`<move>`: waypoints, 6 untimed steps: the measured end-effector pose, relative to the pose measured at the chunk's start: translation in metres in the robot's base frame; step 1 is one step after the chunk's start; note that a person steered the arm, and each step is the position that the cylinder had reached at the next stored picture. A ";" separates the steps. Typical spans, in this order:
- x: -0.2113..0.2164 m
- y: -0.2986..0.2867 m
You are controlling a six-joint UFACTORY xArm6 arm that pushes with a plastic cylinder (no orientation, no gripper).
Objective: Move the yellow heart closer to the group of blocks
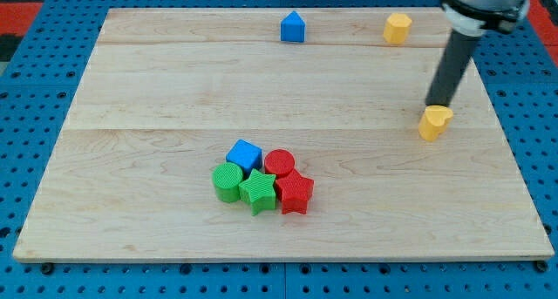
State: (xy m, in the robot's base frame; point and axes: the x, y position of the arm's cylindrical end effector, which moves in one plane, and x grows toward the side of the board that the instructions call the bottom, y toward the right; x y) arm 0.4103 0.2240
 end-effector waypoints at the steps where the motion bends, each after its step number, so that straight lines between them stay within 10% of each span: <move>1: 0.009 0.022; 3: 0.051 -0.041; 6: -0.003 -0.035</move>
State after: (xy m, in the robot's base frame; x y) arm 0.4072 0.1888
